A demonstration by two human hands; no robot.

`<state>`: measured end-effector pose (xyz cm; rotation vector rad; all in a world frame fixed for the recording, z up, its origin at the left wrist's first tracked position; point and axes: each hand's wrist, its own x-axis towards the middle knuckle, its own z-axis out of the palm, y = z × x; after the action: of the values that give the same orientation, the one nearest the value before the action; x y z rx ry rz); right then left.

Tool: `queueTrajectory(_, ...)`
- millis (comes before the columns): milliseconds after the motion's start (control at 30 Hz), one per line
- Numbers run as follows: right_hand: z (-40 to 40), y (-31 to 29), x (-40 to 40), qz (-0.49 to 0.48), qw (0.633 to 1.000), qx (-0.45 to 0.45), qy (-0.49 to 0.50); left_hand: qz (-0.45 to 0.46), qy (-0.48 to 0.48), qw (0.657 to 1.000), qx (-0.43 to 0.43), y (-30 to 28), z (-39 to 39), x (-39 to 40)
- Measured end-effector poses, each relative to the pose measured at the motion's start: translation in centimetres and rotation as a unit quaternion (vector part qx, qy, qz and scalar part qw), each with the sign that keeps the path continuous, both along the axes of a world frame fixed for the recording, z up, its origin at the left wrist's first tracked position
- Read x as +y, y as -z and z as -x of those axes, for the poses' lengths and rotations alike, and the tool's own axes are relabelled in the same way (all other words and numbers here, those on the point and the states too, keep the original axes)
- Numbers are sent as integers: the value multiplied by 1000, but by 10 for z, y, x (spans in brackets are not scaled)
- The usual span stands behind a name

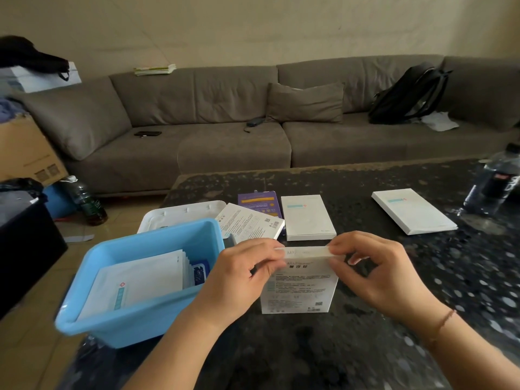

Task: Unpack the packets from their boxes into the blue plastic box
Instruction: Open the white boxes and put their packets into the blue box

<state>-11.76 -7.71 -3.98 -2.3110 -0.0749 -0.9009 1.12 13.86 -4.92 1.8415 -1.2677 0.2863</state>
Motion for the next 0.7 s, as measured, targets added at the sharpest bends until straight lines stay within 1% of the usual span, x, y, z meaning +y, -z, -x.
queueTrajectory(133,-5,-1,4,120,991,-62,24,-1,-9,999,31,-2,1,0)
queueTrajectory(200,-6,0,5,149,985,-78,24,1,-9,999,36,-3,1,0)
queueTrajectory(300,-6,2,3,149,986,-62,43,-13,-17,999,36,-3,1,-1)
queueTrajectory(400,-8,-4,10,178,981,-28,69,-25,-17,999,22,-3,0,-2)
queueTrajectory(467,-12,-7,21,185,980,-26,75,-23,-16,1000,11,-3,0,-3)
queueTrajectory(700,-30,-1,39,110,992,-54,41,-29,1,999,16,-8,2,-3)
